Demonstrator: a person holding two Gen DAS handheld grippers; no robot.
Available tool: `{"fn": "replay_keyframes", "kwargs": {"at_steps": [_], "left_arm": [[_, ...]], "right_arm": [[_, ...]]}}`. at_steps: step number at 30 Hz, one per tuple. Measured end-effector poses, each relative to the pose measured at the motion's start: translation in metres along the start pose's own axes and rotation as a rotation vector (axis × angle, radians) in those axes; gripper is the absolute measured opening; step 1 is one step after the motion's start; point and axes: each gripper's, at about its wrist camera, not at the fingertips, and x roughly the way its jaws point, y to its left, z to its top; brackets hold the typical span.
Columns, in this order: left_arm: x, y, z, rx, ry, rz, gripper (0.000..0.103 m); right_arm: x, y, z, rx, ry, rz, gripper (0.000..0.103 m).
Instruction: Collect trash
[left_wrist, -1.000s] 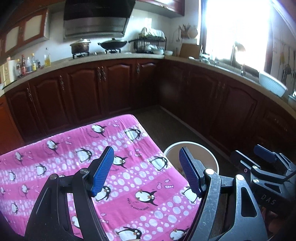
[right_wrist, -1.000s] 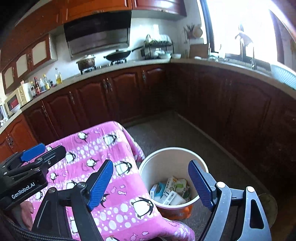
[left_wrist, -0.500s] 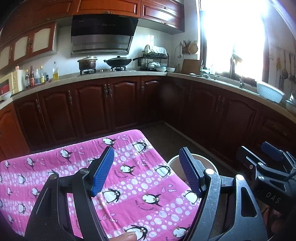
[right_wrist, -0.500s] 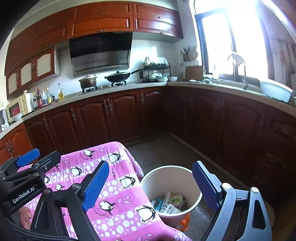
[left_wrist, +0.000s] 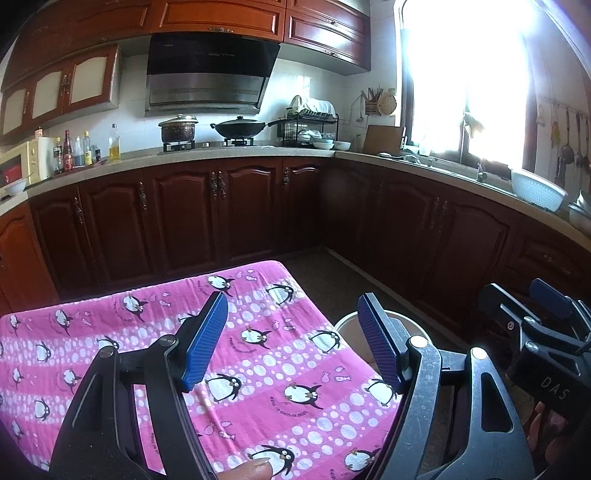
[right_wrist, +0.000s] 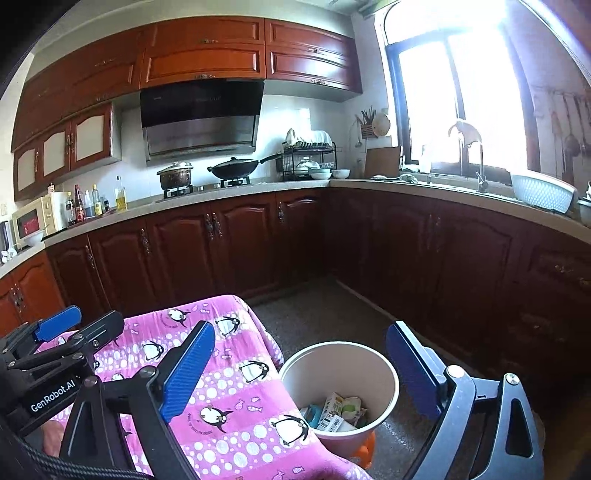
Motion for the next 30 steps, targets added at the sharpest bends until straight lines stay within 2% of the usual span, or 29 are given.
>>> {"fn": "replay_keyframes", "kwargs": {"at_steps": [30], "left_arm": [[0.0028, 0.0045, -0.0050, 0.001, 0.015, 0.012, 0.072]], "right_arm": [[0.0030, -0.0011, -0.0002, 0.005, 0.020, -0.007, 0.093]]}}
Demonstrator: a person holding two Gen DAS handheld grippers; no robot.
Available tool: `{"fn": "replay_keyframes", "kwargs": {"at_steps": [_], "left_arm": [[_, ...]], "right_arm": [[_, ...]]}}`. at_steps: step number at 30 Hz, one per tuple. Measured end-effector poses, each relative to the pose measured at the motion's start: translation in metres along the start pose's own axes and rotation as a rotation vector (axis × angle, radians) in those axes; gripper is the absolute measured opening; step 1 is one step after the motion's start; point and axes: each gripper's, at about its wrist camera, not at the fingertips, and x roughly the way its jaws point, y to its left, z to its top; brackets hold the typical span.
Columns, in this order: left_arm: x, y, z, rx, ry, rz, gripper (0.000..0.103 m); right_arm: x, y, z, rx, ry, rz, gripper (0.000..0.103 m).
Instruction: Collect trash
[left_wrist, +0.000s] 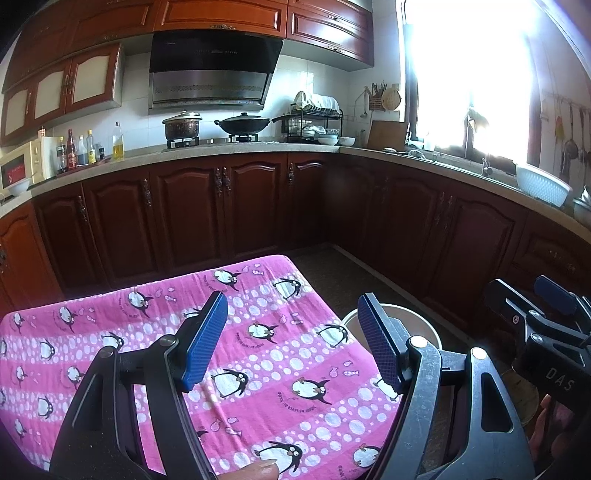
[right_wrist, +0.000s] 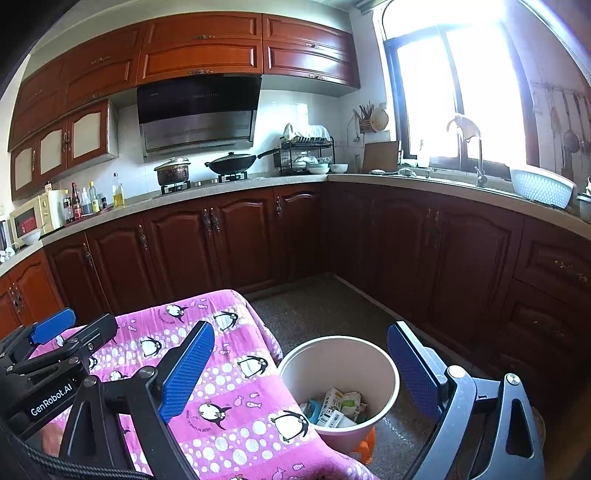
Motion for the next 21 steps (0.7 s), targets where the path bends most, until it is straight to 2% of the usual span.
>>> {"fn": "replay_keyframes", "kwargs": {"at_steps": [21], "left_arm": [[0.0030, 0.0056, -0.0017, 0.009, 0.005, 0.008, 0.072]], "right_arm": [[0.0027, 0.0011, -0.0010, 0.002, 0.010, 0.002, 0.093]]}}
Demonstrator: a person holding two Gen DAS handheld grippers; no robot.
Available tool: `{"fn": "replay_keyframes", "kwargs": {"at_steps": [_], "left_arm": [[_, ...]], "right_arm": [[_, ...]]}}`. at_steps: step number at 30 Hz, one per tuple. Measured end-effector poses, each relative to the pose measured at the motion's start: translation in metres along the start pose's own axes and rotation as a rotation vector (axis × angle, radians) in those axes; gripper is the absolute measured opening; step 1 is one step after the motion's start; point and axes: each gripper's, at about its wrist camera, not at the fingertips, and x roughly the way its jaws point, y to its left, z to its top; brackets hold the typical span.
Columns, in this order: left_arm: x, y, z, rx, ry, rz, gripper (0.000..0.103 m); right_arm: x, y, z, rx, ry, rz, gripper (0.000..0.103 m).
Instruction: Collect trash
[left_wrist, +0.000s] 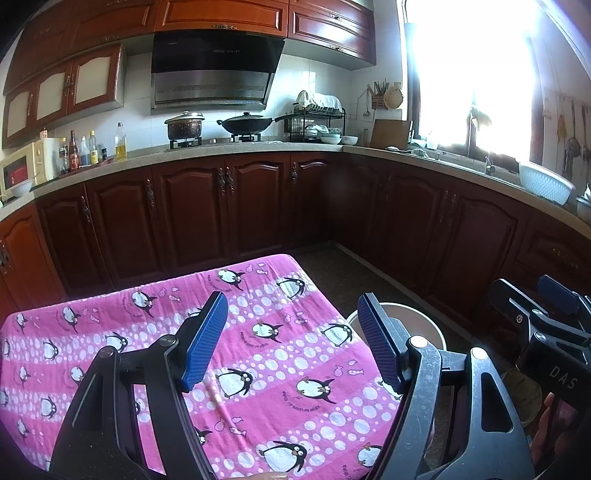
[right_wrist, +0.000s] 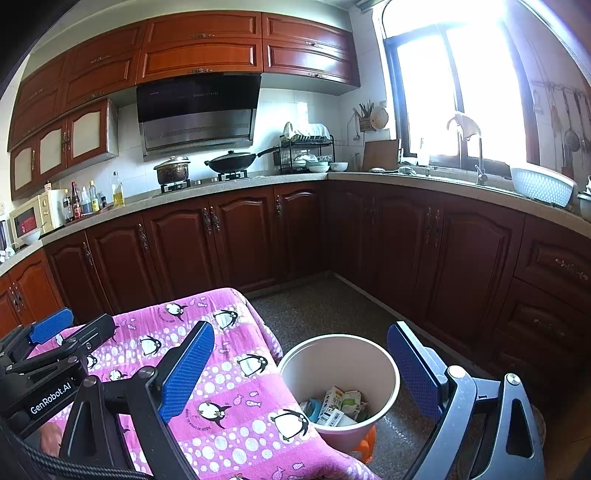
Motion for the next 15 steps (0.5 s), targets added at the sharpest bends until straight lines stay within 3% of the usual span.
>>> {"fn": "replay_keyframes", "kwargs": {"at_steps": [15], "left_arm": [[0.0040, -0.0021, -0.0017, 0.012, 0.007, -0.007, 0.072]], "right_arm": [[0.0020, -0.0012, -0.0025, -0.007, 0.004, -0.012, 0.093]]}}
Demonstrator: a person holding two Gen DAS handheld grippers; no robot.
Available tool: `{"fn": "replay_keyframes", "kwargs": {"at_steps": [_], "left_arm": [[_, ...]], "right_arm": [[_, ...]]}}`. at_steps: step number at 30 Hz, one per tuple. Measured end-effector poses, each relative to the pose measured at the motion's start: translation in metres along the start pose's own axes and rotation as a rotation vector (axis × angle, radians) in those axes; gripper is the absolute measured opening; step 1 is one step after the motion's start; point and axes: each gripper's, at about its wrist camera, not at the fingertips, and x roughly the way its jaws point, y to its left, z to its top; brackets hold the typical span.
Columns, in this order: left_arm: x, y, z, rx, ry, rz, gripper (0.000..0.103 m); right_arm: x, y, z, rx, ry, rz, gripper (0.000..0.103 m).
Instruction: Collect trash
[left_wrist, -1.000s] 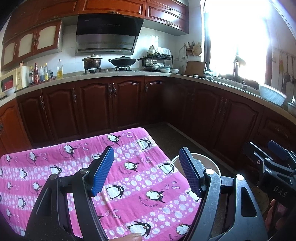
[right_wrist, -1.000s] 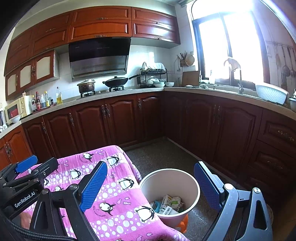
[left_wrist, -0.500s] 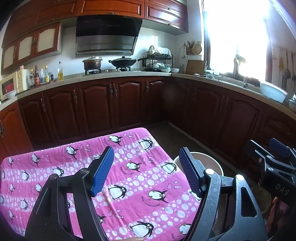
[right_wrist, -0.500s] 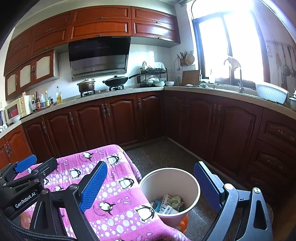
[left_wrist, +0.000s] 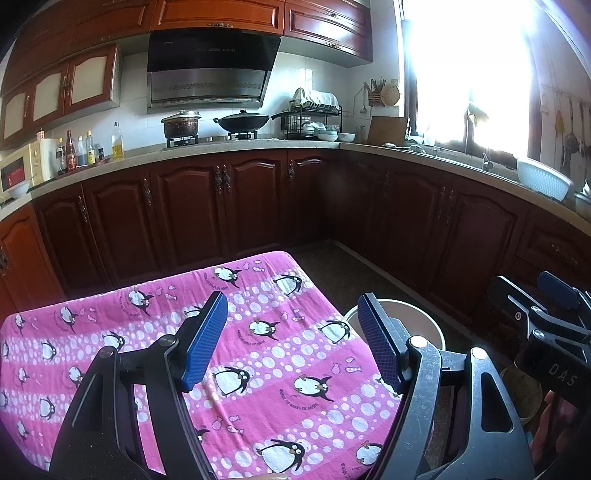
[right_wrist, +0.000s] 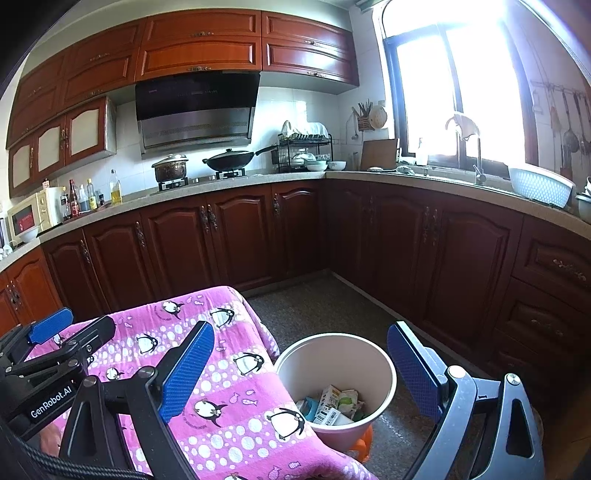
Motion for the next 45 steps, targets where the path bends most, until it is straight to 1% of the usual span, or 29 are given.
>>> {"fn": "replay_keyframes", "kwargs": {"at_steps": [37, 45], "left_arm": [[0.0017, -0.0013, -0.0035, 0.016, 0.007, -0.007, 0.072], [0.0083, 0.0025, -0.0096, 0.019, 0.018, -0.039, 0.072]], "right_arm": [[0.0030, -0.0030, -0.0032, 0.010, 0.015, -0.003, 0.093], [0.0070, -0.0012, -0.0079, 0.009, 0.031, -0.007, 0.093]]}}
